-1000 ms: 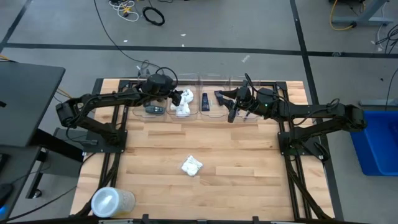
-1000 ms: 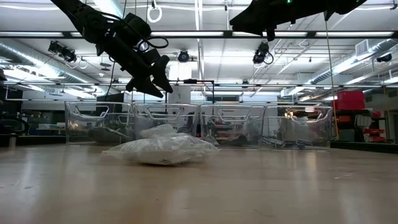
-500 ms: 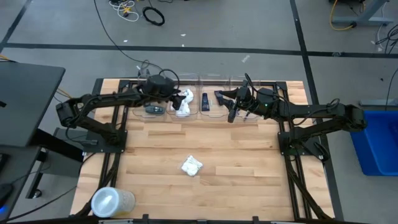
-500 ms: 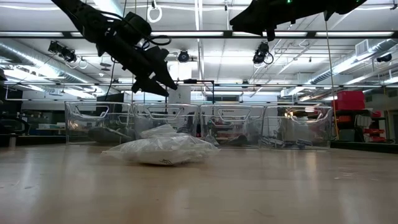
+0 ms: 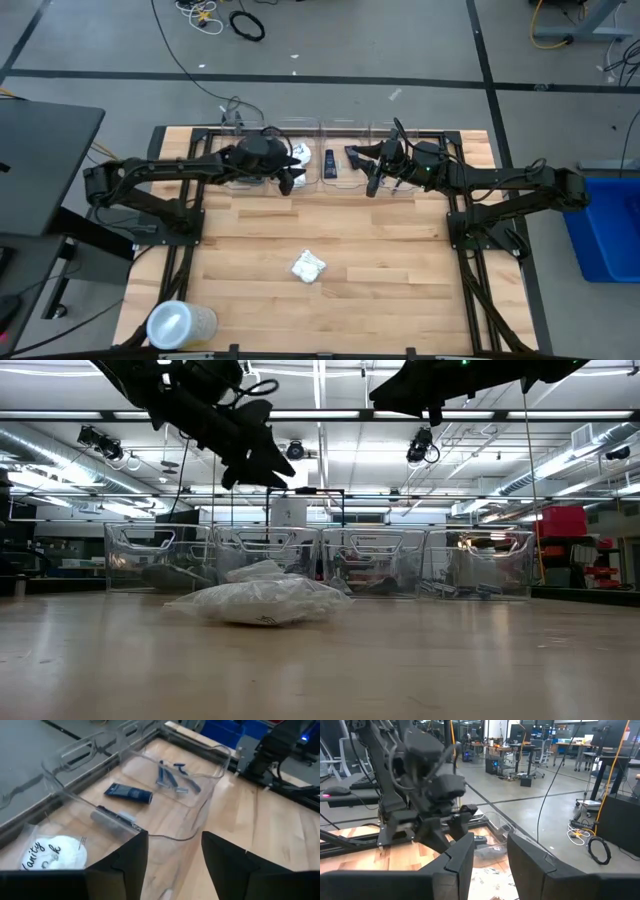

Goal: Pick & Place Travel size toiletries
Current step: Put the white vanity pack into the middle left transparent bin

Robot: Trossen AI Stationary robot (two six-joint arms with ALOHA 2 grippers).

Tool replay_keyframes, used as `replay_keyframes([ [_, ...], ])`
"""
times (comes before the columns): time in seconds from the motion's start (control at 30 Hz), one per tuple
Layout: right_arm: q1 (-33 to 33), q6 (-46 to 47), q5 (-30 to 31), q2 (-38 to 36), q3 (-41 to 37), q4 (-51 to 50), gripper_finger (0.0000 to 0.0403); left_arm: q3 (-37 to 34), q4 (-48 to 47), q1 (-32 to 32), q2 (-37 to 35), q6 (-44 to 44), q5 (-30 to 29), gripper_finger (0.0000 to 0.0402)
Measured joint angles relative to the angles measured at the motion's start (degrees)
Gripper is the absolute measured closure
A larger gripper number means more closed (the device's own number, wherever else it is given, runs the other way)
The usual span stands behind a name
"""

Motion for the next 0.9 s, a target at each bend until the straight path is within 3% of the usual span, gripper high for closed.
replay_keyframes([
  [0.5,0.1,0.2,-0.1,0.0,0.0,-0.1,0.0279,0.0,-2.6,-3.8,-12.5,4.3,-5.4,0.0266],
  [0.9,0.1,0.2,-0.1,0.0,0.0,-0.4,0.0277,0.0,-9.6,-3.8,-14.6,4.2,-4.9,0.0285],
])
